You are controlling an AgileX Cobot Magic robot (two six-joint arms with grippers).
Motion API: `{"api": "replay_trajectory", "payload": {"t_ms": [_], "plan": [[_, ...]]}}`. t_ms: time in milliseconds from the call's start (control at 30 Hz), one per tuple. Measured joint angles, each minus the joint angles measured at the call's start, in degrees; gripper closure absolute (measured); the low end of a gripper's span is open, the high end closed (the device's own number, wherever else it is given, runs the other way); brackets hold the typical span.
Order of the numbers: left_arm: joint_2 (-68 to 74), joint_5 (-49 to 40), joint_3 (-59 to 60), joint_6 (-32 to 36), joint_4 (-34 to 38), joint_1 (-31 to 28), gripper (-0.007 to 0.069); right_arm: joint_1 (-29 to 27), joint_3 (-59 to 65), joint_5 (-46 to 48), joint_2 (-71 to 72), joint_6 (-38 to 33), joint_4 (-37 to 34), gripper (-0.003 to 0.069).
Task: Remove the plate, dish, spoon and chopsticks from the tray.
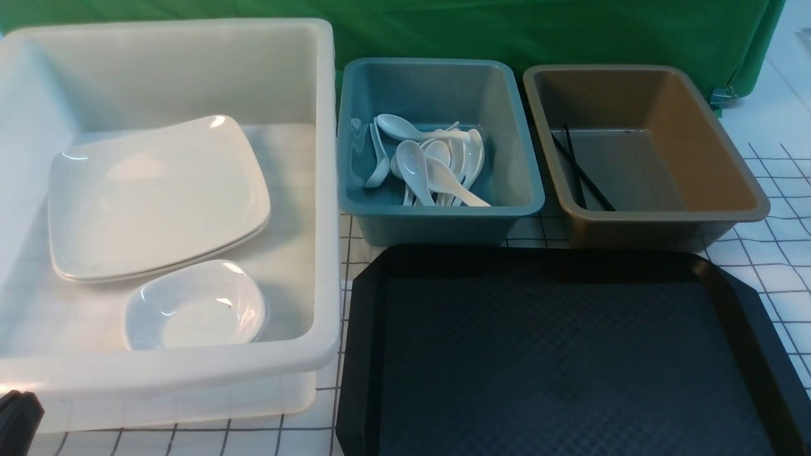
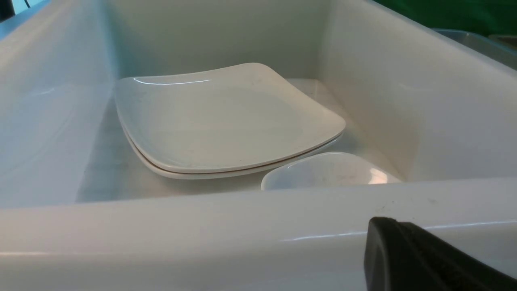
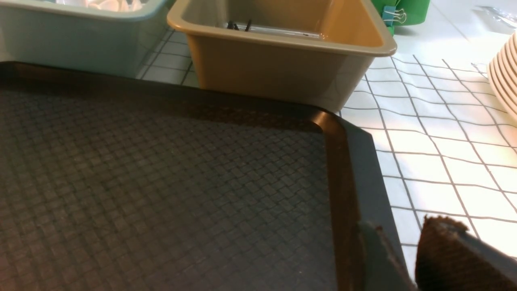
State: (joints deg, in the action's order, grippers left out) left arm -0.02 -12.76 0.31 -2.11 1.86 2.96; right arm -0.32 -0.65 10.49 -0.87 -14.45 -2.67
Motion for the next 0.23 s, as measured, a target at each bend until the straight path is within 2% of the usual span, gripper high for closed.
{"api": "replay_trajectory", "payload": {"t_ms": [233], "plan": [[0.0, 0.0, 0.0, 0.4, 0.0, 0.0, 0.062, 0.0, 0.0, 0.0, 0.0, 0.0, 0.0, 0.0419]]}}
